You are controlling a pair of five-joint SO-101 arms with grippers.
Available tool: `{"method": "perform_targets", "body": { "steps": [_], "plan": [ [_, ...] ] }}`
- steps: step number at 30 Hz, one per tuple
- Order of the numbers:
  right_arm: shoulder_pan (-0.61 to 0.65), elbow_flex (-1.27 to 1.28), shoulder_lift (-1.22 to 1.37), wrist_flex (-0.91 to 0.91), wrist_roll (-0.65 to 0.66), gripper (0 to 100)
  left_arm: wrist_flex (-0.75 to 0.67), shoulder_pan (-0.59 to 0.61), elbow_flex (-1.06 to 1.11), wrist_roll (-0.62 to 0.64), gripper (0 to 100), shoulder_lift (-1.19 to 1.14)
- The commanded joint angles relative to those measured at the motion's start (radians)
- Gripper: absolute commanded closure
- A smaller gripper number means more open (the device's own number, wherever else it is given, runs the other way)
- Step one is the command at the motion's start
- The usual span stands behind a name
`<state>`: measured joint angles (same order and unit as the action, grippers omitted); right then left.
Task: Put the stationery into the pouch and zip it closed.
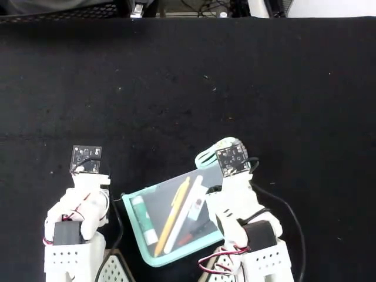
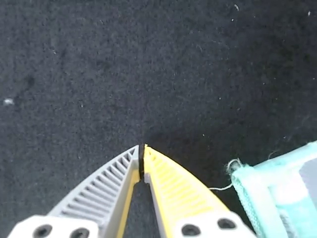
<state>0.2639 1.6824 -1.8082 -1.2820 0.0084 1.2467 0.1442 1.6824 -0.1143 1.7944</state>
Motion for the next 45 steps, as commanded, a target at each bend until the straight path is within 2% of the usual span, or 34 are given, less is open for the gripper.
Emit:
{"method": "perform_targets", "body": {
  "steps": [1,7,13,31,37,45],
  "plan": [
    [0.025,0.004,-0.058,-0.011,-0.011,98.3,0.008,-0.004,0.016,0.006,97,0.020],
    [0.009,0.002,-0.073,-0.017,-0.011,98.3,0.008,0.002,0.016,0.006,97,0.026],
    [-0.209,0.002,-0.073,-0.017,-0.011,98.3,0.008,0.002,0.016,0.006,97,0.028],
    [-0.212,0.002,-0.068,-0.017,-0.011,98.3,0.008,0.002,0.016,0.006,97,0.023],
    [-0.321,0.002,-0.068,-0.017,-0.011,98.3,0.008,-0.001,0.016,0.006,97,0.021],
    [-0.321,0.002,-0.068,-0.015,-0.011,98.3,0.008,-0.001,0.016,0.006,97,0.021]
  ]
}}
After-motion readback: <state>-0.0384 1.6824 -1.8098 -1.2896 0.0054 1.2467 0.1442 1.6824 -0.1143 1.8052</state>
